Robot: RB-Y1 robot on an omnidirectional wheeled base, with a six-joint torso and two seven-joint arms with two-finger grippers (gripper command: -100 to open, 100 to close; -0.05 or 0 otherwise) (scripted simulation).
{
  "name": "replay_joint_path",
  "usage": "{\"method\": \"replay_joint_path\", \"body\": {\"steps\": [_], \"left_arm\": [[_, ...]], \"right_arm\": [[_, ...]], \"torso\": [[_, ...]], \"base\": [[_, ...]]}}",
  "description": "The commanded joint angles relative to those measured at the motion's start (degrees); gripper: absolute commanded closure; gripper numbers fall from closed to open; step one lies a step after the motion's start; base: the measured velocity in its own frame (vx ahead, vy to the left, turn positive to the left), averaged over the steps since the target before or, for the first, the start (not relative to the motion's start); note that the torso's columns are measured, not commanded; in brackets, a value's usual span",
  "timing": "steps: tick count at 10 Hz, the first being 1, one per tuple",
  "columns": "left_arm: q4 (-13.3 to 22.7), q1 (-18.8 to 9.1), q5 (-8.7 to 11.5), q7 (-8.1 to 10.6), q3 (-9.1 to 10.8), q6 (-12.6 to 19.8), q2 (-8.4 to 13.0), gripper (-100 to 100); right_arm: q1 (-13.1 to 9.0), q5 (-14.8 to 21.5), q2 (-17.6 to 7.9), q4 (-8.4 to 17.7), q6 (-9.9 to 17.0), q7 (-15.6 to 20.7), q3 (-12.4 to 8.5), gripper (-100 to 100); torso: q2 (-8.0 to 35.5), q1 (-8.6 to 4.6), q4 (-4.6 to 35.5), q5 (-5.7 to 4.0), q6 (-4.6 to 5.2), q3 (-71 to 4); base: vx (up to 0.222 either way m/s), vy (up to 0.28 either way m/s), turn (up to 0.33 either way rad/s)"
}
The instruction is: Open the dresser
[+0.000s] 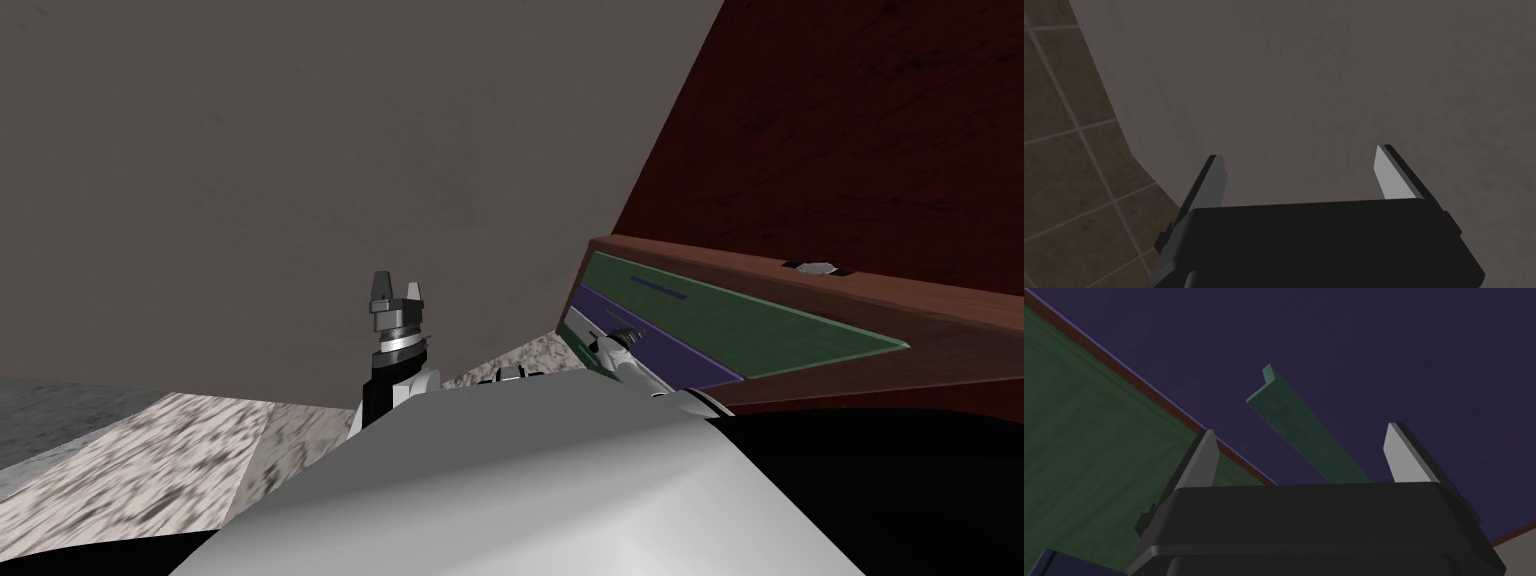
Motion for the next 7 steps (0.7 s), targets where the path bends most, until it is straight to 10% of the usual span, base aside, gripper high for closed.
{"method": "replay_joint_path", "body": {"steps": [1, 3, 4, 7], "left_arm": [[0.0, 0.0, 0.0, 0.00, -0.01, 0.0, 0.0, 0], [0.0, 0.0, 0.0, 0.00, 0.01, 0.0, 0.0, 0], [0.0, 0.0, 0.0, 0.00, 0.00, 0.0, 0.0, 0], [0.0, 0.0, 0.0, 0.00, -0.02, 0.0, 0.0, 0]], "right_arm": [[0.2, 0.0, 0.2, 0.1, 0.0, -0.4, 0.1, -100], [0.2, -0.1, 0.2, 0.0, 0.0, -0.2, 0.0, -100], [0.2, 0.0, 0.2, 0.0, 0.0, -0.3, 0.0, 100], [-0.2, -0.4, 0.2, -0.3, -0.1, 0.5, -0.1, 100]], "torso": [[0.0, -0.09, 0.0, -0.02, 0.00, 0.0], [-0.2, -0.71, -0.1, -0.21, 0.01, -0.1], [-0.1, -0.46, 0.0, -0.16, 0.01, -0.1], [0.2, -0.13, 0.1, -0.10, 0.03, 0.2]], "base": [[0.036, -0.065, 0.011], [0.033, -0.087, 0.011], [0.004, -0.011, -0.001], [-0.038, 0.125, -0.010]]}}
